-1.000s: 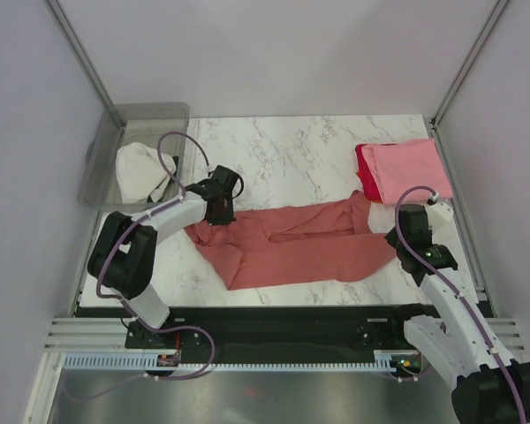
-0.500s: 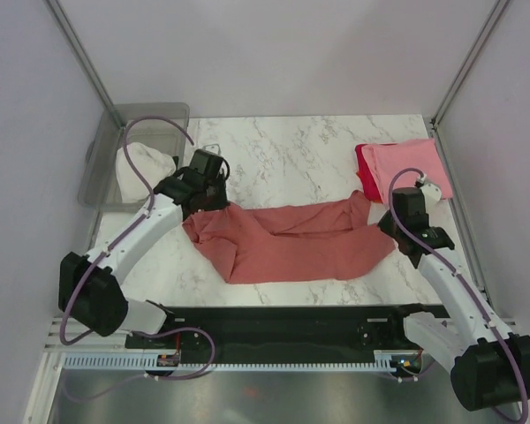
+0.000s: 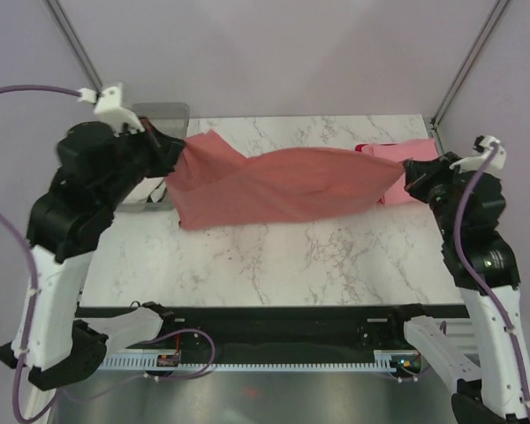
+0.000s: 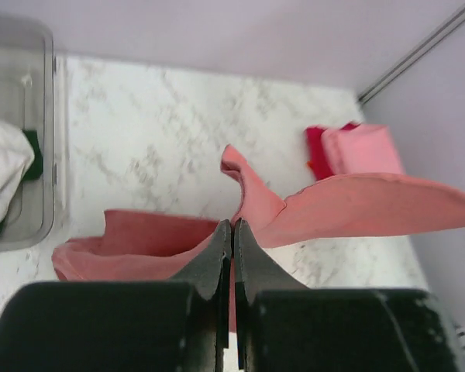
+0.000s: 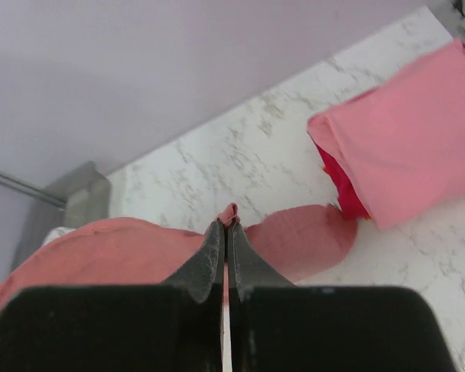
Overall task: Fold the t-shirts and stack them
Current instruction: Flatten the tshirt out
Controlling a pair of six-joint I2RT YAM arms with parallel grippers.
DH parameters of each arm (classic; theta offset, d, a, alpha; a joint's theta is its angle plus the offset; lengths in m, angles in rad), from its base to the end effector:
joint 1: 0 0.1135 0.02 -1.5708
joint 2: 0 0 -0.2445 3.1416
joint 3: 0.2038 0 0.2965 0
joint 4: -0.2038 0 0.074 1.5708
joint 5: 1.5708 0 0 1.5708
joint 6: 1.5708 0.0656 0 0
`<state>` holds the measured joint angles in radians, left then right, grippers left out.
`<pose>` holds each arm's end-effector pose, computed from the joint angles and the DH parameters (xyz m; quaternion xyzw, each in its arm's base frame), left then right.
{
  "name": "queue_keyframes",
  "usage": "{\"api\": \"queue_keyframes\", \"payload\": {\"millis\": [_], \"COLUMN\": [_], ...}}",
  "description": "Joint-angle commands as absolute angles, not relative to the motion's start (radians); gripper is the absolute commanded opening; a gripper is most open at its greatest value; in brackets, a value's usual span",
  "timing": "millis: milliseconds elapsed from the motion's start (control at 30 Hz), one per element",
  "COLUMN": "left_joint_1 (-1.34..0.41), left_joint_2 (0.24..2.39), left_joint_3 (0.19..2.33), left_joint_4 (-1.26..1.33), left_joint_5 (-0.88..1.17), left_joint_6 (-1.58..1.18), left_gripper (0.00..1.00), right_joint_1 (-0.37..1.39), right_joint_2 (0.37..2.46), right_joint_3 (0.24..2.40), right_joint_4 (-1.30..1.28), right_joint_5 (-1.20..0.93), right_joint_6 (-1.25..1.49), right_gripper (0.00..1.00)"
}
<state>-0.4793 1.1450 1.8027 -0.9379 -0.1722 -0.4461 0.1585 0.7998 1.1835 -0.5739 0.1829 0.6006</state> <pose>0.2229 -0.1032 0.5228 -0.0385 0.7967 -0.2060 0.5669 0.2314 0.0249 0.4270 0.2251 0.7364 0.1695 0.6151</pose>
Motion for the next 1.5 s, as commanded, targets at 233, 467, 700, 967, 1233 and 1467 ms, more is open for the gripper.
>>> {"api": "queue_keyframes", "payload": {"millis": [233,467,700,967,1233,1467], "left_joint_1": [-0.477,-0.477,-0.477,-0.46,-0.426,-0.371], "left_joint_2": [0.868,0.916,1.15,1.491,1.542,1.628], "left_joint_3": [2.105,2.141,2.111,2.372,2.479,2.441], "left_joint_4": [-0.985,-0.934,-0.894,-0.847,-0.375,-0.29], "left_joint_5": [0.034,0.057,-0.191,-0.244,-0.175,-0.161], "left_joint_6": [-0.485,-0.518,-0.477,-0.388,-0.152,-0.132], "left_gripper": [0.02,0.02,0.02,0.02,0.02,0.02], "right_joint_1": [0.153,0.153,0.155,0.155,0.149,0.092], "right_joint_2": [0.482,0.482,0.69,1.05,1.377,1.5], "right_joint_3": [1.413,1.502,1.488,1.575,2.0,1.993], "right_joint_4": [-0.604,-0.637,-0.641,-0.551,-0.548,-0.45], "right_joint_5": [-0.047,-0.018,0.135,0.192,0.127,0.012], "right_joint_6": [0.627,0.629,0.586,0.607,0.629,0.669], "right_gripper": [0.0,0.0,0.0,0.0,0.0,0.0]}}
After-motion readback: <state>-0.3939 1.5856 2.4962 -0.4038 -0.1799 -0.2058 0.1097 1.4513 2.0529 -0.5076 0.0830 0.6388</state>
